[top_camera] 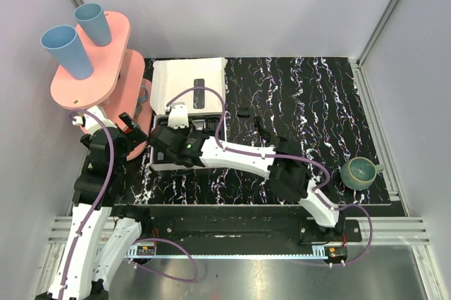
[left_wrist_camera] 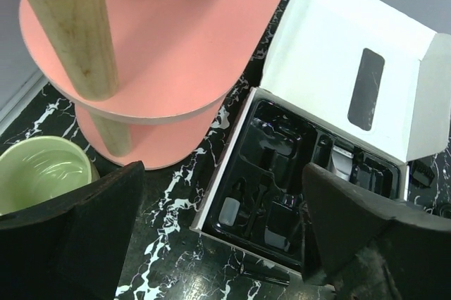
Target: Sort the hair-cutting tools
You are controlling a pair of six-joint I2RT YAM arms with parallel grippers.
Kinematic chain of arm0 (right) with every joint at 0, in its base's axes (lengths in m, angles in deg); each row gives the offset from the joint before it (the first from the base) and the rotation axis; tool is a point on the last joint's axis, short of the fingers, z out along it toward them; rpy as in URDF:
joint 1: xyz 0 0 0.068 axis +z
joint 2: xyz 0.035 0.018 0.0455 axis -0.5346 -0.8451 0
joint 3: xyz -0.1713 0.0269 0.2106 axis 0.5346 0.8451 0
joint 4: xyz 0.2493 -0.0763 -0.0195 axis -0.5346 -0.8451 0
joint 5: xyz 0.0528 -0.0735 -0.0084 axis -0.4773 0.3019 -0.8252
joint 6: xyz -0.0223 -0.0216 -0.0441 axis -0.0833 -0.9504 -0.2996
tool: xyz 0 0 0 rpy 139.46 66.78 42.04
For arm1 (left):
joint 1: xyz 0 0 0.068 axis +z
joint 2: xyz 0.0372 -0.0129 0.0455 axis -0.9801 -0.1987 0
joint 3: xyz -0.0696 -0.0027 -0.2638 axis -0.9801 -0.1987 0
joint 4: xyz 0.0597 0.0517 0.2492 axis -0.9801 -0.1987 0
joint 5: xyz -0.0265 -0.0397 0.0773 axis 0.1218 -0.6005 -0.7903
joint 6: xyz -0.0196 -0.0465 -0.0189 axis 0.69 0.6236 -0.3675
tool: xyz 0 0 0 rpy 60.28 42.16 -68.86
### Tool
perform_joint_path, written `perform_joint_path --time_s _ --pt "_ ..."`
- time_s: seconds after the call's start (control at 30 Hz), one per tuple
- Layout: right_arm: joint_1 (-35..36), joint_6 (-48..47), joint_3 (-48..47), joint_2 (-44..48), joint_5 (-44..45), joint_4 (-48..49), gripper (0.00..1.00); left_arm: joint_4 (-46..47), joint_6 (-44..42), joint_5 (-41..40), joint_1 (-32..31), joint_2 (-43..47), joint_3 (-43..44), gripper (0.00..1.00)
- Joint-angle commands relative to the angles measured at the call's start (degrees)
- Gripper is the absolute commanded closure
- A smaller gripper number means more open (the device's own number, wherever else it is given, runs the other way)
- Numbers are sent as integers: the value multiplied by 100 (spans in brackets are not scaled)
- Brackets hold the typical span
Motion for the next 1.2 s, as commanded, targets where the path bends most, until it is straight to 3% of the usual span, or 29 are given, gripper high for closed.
perform_joint_path --time_s 0.0,0.7,1.17 --pt "23 -208 -262 -272 509 420 73 -96 189 -552 27 78 233 1" --pt "23 -50 265 -589 738 799 75 -272 453 -1133 27 333 233 1" --pt "23 302 468 -738 422 852 75 -298 488 -1168 27 342 233 1"
